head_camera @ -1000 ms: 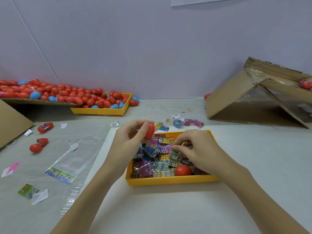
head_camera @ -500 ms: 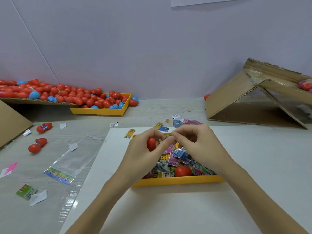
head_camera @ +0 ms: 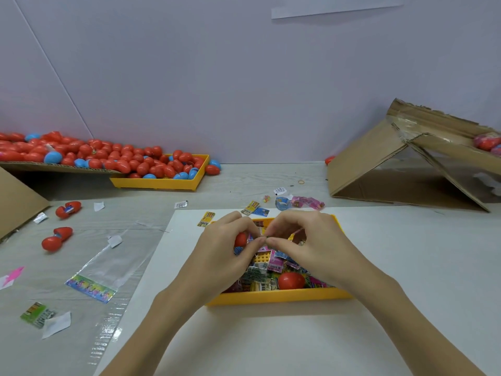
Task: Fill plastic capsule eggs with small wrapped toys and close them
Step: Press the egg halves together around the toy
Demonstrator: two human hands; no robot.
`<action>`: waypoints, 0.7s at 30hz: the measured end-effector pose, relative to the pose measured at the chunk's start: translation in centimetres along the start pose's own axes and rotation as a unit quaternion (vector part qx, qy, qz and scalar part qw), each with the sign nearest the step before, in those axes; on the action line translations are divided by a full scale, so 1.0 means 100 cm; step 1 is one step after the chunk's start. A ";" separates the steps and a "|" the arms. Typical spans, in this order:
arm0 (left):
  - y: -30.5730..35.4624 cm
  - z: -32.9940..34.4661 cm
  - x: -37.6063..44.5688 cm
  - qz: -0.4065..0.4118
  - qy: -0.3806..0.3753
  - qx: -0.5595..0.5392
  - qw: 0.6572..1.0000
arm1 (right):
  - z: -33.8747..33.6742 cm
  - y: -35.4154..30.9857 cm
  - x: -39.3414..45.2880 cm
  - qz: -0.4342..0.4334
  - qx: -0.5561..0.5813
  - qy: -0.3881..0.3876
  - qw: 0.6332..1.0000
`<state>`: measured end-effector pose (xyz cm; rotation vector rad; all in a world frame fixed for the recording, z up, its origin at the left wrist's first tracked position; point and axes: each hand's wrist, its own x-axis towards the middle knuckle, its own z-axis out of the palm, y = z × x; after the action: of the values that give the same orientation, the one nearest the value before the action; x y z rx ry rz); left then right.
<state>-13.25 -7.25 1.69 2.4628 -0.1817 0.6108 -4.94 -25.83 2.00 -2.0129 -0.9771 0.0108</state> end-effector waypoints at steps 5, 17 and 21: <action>-0.002 -0.009 -0.001 -0.111 -0.055 -0.190 0.974 | -0.002 0.000 0.001 0.032 -0.001 0.062 0.998; 0.005 -0.007 0.004 -0.128 0.026 -0.361 0.923 | -0.002 -0.005 0.002 0.121 0.263 0.117 0.950; 0.006 -0.006 0.003 -0.161 0.022 -0.356 0.920 | 0.000 -0.006 0.002 0.098 0.234 0.125 0.959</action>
<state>-13.35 -7.36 2.62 1.7168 0.0254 0.3646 -5.17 -25.56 2.47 -1.6151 -0.5473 0.0860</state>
